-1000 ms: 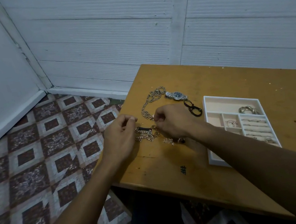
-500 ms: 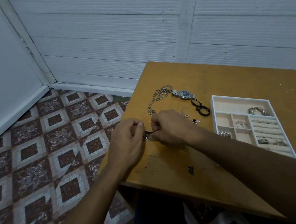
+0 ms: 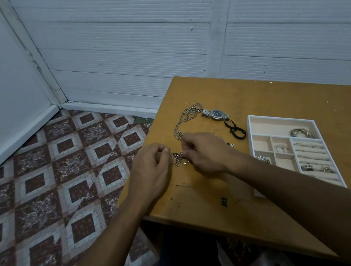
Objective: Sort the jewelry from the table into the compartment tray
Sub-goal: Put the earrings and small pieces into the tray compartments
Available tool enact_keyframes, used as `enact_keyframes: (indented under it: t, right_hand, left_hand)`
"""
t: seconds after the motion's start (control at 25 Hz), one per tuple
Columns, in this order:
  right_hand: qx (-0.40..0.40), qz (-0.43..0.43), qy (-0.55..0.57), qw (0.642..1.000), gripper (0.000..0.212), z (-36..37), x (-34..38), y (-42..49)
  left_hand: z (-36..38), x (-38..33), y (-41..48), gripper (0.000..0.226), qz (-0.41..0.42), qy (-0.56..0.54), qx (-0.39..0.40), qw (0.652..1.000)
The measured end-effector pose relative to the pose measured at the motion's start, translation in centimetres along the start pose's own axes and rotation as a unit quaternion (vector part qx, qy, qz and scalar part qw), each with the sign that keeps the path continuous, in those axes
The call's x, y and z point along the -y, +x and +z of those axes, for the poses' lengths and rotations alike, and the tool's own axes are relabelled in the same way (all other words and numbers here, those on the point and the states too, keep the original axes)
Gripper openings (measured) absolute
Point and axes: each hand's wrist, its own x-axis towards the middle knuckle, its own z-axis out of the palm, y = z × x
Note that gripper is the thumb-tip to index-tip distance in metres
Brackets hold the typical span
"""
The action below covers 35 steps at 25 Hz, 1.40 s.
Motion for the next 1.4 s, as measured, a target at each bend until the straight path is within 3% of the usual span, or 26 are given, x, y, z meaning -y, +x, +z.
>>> enact_keyframes:
  t: [0.4,0.68,0.84,0.96,1.24,1.4]
  right_hand:
    - [-0.029,0.044,0.149,0.988,0.008,-2.4,0.3,-0.5]
    - [0.016,0.069,0.323,0.944,0.012,-4.3,0.7,-0.5]
    - [0.025,0.042,0.313,0.949,0.013,-6.3,1.1,-1.3]
    - [0.01,0.016,0.283,0.959,0.009,-8.0,1.5,-2.1]
    - [-0.007,0.028,0.236,0.971,0.008,-9.3,0.7,-3.6]
    - [0.002,0.038,0.238,0.97,0.007,-8.7,-0.1,-4.1]
  left_hand:
    - [0.0,-0.2,-0.1,0.022,-0.001,0.013,0.003,1.0]
    - [-0.1,-1.4,0.5,0.021,-0.022,-0.035,0.006,0.999]
    - [0.6,-3.1,1.2,0.03,-0.121,-0.213,0.015,0.969]
    - [1.4,-4.5,1.6,0.041,-0.131,-0.294,0.033,0.946]
    - [4.1,-6.6,1.5,0.046,-0.133,-0.311,0.064,0.939]
    - [4.4,-5.6,1.0,0.049,-0.118,-0.3,0.029,0.946]
